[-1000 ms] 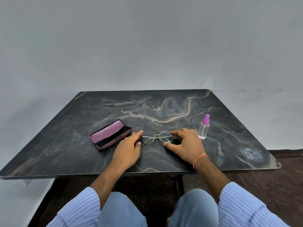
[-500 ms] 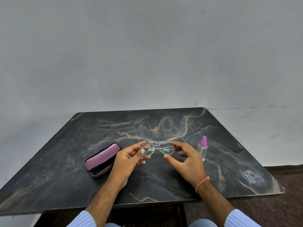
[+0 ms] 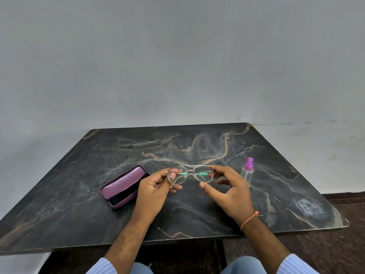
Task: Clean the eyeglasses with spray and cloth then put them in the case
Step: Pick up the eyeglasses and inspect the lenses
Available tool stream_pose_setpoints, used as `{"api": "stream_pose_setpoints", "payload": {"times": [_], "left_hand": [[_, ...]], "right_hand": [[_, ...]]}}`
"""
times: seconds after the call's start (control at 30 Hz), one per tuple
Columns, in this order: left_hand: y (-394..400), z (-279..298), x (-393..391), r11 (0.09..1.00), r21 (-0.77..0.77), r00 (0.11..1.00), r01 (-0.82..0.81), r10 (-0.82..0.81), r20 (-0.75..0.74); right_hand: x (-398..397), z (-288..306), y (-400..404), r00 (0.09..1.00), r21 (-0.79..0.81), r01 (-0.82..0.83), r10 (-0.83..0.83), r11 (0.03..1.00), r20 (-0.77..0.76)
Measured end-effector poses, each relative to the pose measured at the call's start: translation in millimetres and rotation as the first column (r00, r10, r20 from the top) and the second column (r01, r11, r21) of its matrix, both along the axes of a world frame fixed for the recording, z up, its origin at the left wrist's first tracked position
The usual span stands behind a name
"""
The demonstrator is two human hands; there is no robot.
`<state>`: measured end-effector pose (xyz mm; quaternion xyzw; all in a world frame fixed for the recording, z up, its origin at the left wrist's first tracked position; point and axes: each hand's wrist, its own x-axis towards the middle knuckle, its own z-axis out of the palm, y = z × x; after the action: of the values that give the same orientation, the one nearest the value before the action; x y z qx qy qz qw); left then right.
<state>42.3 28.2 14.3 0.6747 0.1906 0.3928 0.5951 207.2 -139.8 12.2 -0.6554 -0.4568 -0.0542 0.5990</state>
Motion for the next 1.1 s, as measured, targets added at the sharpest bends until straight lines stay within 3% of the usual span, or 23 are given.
{"api": "stream_pose_setpoints", "payload": {"times": [0.33, 0.73, 0.9, 1.1], "left_hand": [[-8, -1, -4, 0.974, 0.197, 0.993, -0.110, 0.114, -0.009], [-8, 1, -8, 0.790, 0.567, 0.971, -0.235, 0.222, 0.093], [-12, 4, -9, 0.710, 0.648, 0.953, -0.277, 0.288, 0.092], [-12, 2, -10, 0.680, 0.675, 0.947, -0.286, 0.309, 0.091]], "right_hand": [[-3, 1, -1, 0.999, 0.044, 0.000, -0.001, 0.999, 0.034], [-9, 13, -9, 0.997, 0.075, 0.002, -0.007, 0.997, 0.073], [-8, 22, -17, 0.995, 0.068, 0.002, -0.008, 0.998, 0.098], [-15, 23, -17, 0.980, 0.104, -0.107, 0.122, 0.989, -0.157]]}}
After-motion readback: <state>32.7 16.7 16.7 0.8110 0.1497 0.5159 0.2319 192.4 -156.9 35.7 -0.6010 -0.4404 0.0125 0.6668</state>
